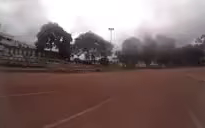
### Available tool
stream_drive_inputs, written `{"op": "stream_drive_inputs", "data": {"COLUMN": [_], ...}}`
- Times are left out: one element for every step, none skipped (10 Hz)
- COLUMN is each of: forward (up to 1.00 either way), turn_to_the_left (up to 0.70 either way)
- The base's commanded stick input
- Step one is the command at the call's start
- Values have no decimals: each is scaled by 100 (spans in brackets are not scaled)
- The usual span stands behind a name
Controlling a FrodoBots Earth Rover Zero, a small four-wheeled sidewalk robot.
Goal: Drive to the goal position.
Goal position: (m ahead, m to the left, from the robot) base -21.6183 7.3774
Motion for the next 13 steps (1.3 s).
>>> {"op": "stream_drive_inputs", "data": {"forward": [0,0,0,0,0,0,0,0,0,0,0,0,0], "turn_to_the_left": [45,45,45,45,45,45,45,45,45,45,45,45,45]}}
